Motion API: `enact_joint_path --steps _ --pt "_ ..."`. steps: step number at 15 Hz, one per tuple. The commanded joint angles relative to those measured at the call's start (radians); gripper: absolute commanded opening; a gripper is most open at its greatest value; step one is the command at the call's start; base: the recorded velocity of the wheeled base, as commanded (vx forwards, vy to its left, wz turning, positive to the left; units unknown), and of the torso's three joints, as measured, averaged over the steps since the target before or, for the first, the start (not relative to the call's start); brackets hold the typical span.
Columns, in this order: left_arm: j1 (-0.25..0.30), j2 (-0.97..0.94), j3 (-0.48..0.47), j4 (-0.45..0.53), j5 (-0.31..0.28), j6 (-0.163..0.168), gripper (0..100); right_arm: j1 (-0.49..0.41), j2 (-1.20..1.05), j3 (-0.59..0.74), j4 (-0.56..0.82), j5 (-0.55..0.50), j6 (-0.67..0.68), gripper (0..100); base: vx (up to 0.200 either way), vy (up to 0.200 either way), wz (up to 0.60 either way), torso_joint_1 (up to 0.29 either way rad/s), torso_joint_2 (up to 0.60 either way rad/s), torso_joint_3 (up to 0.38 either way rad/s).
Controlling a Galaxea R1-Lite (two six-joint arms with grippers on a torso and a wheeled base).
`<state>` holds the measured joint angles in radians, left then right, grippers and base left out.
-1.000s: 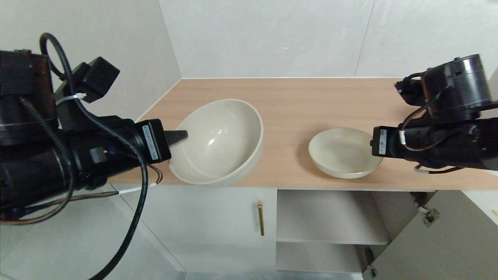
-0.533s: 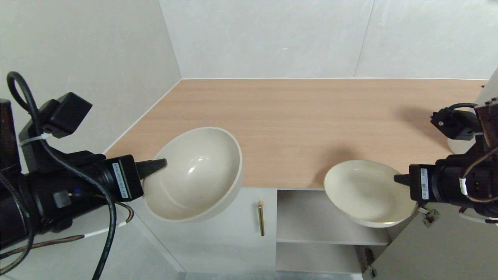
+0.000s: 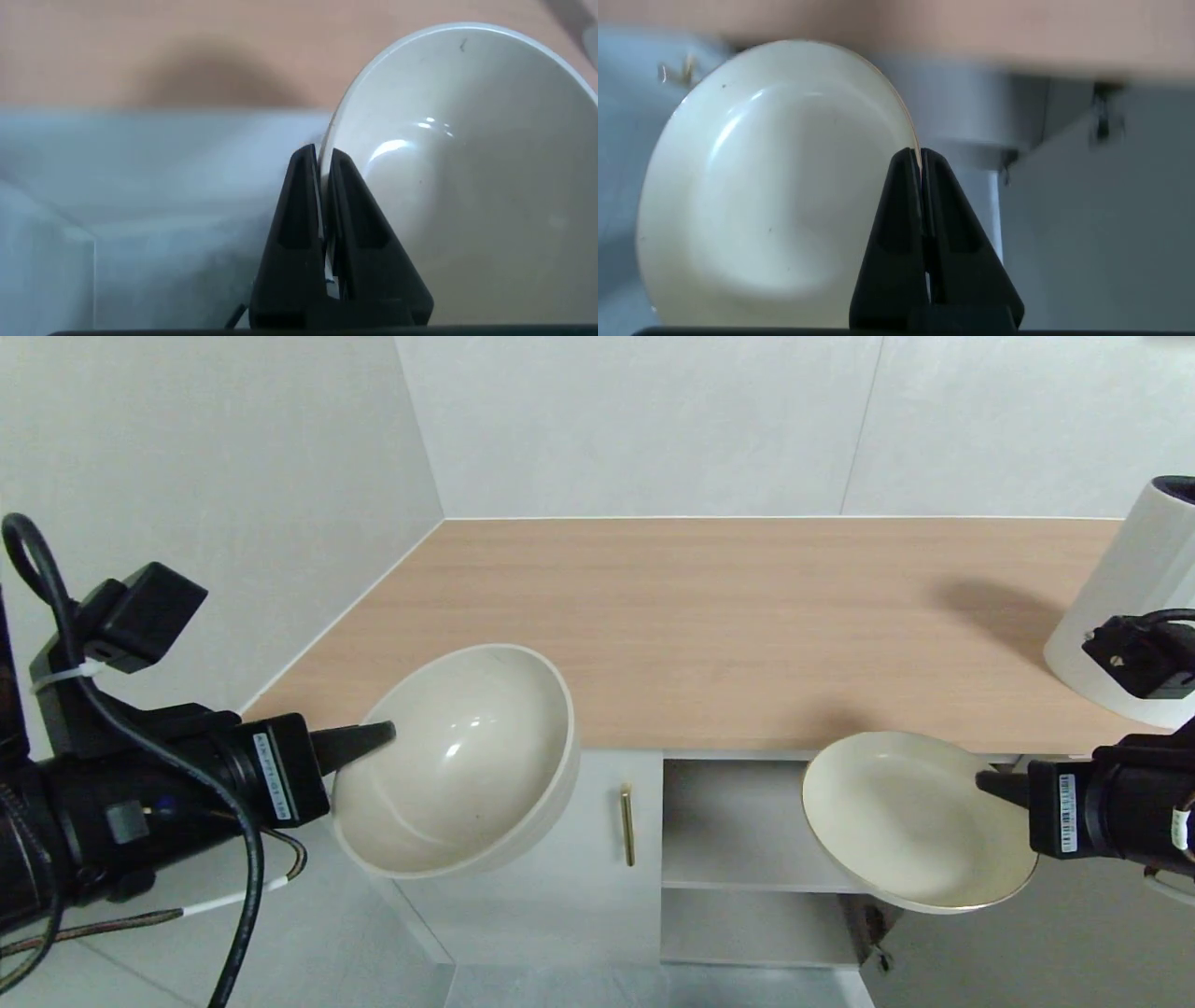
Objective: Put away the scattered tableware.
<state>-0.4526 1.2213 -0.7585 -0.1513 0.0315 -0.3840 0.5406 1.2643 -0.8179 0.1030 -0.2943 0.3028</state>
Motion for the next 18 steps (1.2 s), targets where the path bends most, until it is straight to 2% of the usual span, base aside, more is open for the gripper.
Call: enact_joint_path --steps 1,8,11,18 --pt "0.000 0.011 0.001 -0.001 0.001 0.001 0 -0.001 0.010 0.009 -0.002 0.000 -0.007 0 0.000 0.000 0.00 0.000 0.00 0.000" --pt "-0.002 0.041 -0.001 -0.002 -0.002 0.028 0 -0.001 0.052 0.022 -0.002 0.001 -0.013 0 0.000 0.000 0.00 0.000 0.00 0.000" --pt "0.000 0.043 -0.004 -0.002 -0.002 0.028 0 -0.001 0.073 0.029 -0.016 -0.002 -0.013 0 0.000 0.000 0.00 0.000 0.00 0.000" --pt "0.000 0.055 -0.002 -0.002 -0.002 0.028 0 -0.028 0.107 0.032 -0.029 -0.002 -0.014 0 0.000 0.000 0.00 -0.182 0.41 0.223"
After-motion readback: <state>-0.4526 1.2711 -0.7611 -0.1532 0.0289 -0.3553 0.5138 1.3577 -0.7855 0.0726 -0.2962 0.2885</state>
